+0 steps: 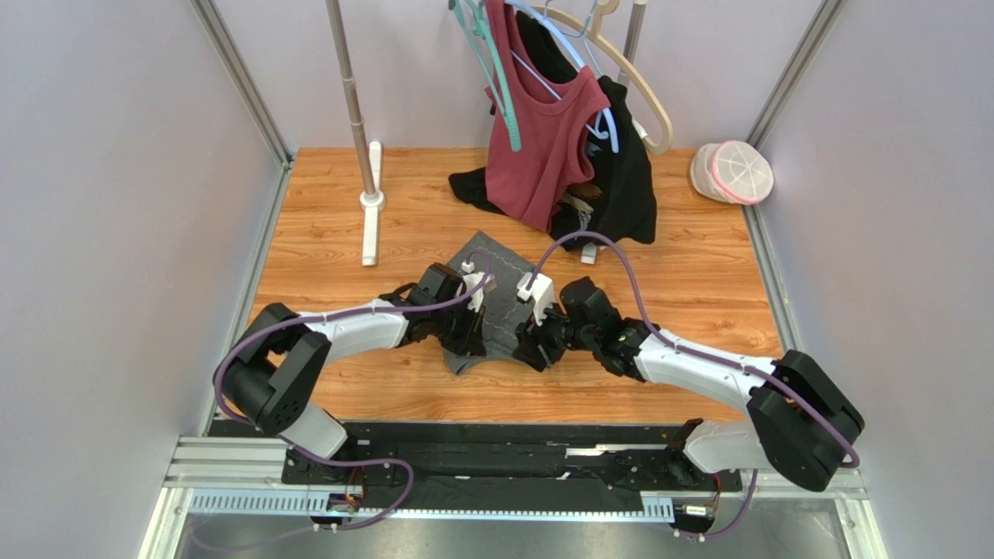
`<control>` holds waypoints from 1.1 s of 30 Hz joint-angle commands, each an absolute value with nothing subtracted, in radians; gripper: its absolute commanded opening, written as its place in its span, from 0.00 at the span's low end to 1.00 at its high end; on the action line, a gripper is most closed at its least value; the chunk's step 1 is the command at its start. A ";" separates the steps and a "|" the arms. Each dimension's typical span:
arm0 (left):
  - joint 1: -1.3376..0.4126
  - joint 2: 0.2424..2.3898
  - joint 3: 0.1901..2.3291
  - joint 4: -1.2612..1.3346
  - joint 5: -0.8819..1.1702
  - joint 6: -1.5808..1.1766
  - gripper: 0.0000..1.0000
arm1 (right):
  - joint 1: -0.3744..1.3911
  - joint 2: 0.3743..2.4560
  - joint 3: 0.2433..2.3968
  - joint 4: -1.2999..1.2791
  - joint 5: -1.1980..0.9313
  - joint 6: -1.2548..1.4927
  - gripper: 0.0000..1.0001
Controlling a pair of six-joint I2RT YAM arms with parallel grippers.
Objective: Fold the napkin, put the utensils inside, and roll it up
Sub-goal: Roll the napkin with the utensil
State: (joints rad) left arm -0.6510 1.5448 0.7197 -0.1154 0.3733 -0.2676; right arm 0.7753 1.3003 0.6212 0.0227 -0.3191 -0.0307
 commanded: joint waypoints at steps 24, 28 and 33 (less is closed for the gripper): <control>-0.594 1.615 0.764 -0.201 0.491 -0.278 0.00 | 0.934 1.520 0.716 0.075 -0.067 -0.253 0.57; -0.592 1.612 0.765 -0.199 0.495 -0.275 0.00 | 0.934 1.558 0.736 0.057 -0.071 -0.261 0.53; -0.592 1.614 0.756 -0.180 0.514 -0.275 0.00 | 0.933 1.594 0.761 0.016 -0.080 -0.267 0.32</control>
State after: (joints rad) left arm -0.5922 1.5936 0.7555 -0.1589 0.4908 -0.2859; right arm 0.9283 1.5688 0.7139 0.0227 -0.0795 -0.2443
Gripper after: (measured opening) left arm 0.020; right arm 0.394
